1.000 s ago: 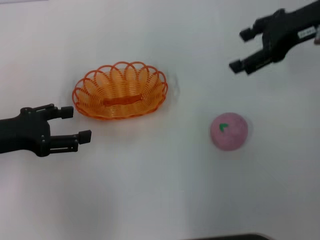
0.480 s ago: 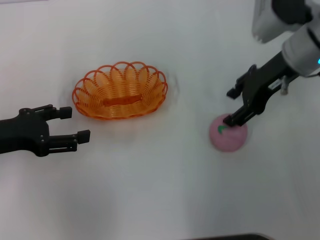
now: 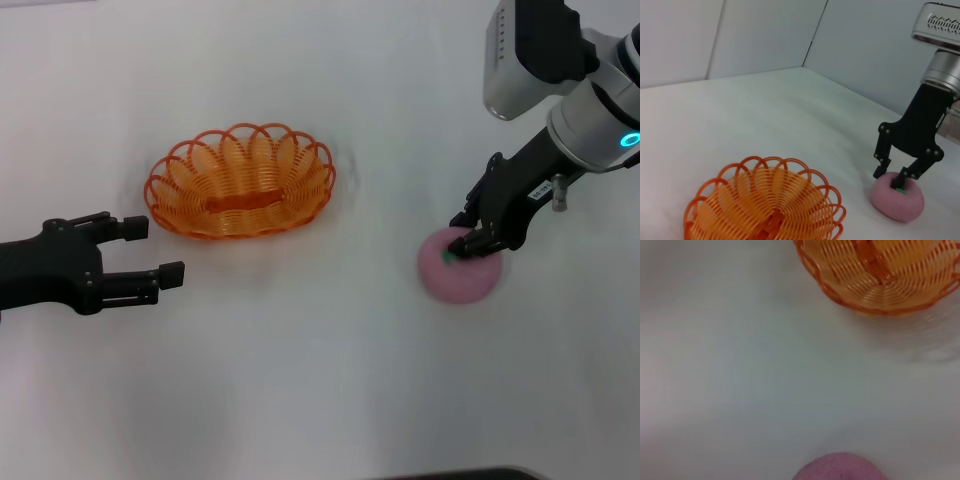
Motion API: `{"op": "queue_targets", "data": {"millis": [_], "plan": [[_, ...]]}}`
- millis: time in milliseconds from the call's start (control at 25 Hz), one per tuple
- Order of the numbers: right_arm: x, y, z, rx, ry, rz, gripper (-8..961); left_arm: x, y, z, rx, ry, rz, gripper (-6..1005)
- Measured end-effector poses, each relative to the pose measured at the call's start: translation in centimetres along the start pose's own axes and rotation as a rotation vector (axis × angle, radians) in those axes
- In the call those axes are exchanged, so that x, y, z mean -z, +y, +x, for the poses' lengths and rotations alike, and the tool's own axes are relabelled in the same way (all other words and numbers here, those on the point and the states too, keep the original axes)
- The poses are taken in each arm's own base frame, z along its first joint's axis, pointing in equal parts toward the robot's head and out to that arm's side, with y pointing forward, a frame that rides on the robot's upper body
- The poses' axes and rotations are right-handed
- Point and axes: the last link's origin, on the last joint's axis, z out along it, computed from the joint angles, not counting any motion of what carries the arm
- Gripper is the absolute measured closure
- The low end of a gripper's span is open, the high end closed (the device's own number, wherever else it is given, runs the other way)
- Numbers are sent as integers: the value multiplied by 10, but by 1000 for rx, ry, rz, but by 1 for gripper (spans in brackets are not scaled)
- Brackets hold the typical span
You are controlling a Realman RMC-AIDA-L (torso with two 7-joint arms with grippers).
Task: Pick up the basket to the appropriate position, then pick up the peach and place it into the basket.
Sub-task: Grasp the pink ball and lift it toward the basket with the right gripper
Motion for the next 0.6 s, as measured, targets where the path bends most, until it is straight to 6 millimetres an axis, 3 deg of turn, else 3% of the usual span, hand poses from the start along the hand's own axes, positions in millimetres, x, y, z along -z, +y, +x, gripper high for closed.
{"op": "queue_targets", "data": {"millis": [440, 600], "plan": [[-1, 2, -1, 12, -10, -13, 888, -1, 1, -3, 14, 3, -7, 118], [10, 3, -6, 35, -116, -35, 901, -1, 2, -4, 16, 3, -9, 118]]}}
